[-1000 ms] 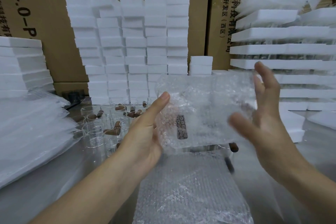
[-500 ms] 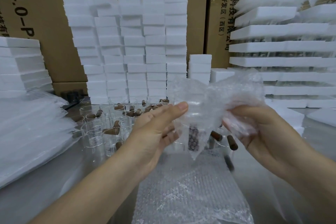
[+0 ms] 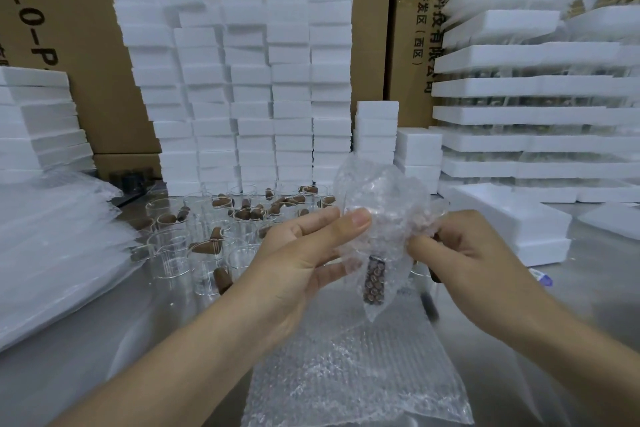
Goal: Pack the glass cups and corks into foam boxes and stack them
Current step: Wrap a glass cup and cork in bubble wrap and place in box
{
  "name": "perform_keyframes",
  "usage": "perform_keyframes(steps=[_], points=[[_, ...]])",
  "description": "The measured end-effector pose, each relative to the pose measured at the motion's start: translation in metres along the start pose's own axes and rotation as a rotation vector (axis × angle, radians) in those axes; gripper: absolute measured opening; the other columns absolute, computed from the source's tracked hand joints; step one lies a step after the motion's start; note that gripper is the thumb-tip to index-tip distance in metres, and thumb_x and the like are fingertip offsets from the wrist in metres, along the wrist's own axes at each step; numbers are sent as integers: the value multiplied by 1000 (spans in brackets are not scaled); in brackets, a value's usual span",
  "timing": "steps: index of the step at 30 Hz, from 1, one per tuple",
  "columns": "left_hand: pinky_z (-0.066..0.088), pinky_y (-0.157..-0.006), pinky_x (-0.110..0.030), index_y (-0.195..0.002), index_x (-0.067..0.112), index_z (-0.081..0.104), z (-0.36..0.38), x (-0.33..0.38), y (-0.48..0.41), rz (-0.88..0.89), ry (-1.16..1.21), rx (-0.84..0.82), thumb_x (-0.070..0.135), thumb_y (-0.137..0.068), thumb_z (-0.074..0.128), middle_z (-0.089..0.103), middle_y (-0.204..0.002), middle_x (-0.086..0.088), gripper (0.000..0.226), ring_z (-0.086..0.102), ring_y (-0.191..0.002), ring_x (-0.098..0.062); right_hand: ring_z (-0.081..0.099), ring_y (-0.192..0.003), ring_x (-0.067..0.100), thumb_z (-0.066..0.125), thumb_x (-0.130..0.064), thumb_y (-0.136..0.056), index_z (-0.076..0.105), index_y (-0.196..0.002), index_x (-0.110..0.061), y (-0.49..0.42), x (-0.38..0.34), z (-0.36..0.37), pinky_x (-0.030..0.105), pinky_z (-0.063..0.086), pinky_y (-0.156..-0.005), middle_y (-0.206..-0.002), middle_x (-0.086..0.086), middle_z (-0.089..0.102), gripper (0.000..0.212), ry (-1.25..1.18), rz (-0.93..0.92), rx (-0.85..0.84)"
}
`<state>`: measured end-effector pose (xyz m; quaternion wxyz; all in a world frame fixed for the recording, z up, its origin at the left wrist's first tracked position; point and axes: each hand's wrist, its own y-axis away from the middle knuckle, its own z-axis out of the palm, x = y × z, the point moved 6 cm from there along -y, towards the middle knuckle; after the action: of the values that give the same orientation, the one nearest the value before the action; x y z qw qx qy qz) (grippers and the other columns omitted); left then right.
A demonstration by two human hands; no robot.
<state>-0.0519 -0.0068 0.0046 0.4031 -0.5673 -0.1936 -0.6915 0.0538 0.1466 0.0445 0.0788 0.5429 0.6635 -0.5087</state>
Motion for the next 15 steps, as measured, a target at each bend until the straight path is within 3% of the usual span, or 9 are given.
perform_keyframes(steps=[2, 4, 5, 7, 9, 11, 13, 15], points=[[60, -75, -21, -132, 6, 74, -1, 3, 1, 18, -29, 16, 41, -69, 97, 77, -130, -6, 75, 77, -108, -16, 35, -55, 7, 60, -40, -81, 42, -59, -16, 0, 3, 1, 30, 29, -55, -58, -11, 36, 37, -16, 53, -112], [59, -69, -19, -129, 9, 76, -3, 6, 2, 32, -40, 49, 43, -68, 97, 78, -128, -6, 73, 77, -96, -11, 56, -64, 2, 67, -41, -86, 68, -73, -24, -2, 0, 2, 20, 43, -62, -70, -17, 63, 21, -106, 62, -137], [59, -69, -19, -128, 10, 77, -4, 6, 2, 31, -39, 57, 44, -69, 96, 78, -127, -7, 71, 77, -96, -12, 68, -76, 2, 71, -38, -88, 74, -89, -33, -3, -1, 2, 17, 51, -70, -86, -16, 75, 6, -195, 71, -91], [59, -73, -21, -123, 12, 80, -6, 5, 2, 18, -34, 64, 48, -70, 96, 78, -127, -8, 66, 76, -109, -22, 76, -97, 22, 86, -37, -85, 63, -120, -36, -3, 7, -2, 37, 65, -82, -116, -5, 76, 41, -327, 115, 62], [60, -82, -27, -124, 13, 80, -7, 4, 2, 6, -25, 82, 50, -68, 97, 75, -133, -9, 69, 71, -124, -33, 76, -99, 29, 89, -35, -80, 53, -130, -45, -3, 10, -6, 46, 67, -77, -128, -2, 68, 62, -331, 108, 143], [60, -89, -34, -133, 15, 74, -5, 4, 1, 7, 8, 72, 50, -65, 98, 74, -135, -10, 80, 70, -126, -36, 75, -96, 28, 84, -33, -83, 58, -129, -45, -2, 7, -4, 43, 67, -72, -124, 0, 68, 54, -311, 42, 130], [62, -89, -37, -144, 25, 62, -2, 6, 2, 19, 57, 44, 46, -64, 100, 75, -134, -8, 90, 74, -120, -36, 73, -93, 30, 80, -34, -88, 70, -118, -35, -1, 6, -2, 39, 66, -69, -112, 5, 71, 32, -302, 13, 141], [64, -88, -39, -147, 41, 59, 1, 9, 3, 44, 66, -2, 42, -73, 97, 75, -134, -4, 82, 76, -114, -37, 69, -89, 36, 73, -28, -97, 75, -109, -26, 0, 6, 0, 47, 62, -67, -101, 9, 72, 13, -256, -18, 148]])
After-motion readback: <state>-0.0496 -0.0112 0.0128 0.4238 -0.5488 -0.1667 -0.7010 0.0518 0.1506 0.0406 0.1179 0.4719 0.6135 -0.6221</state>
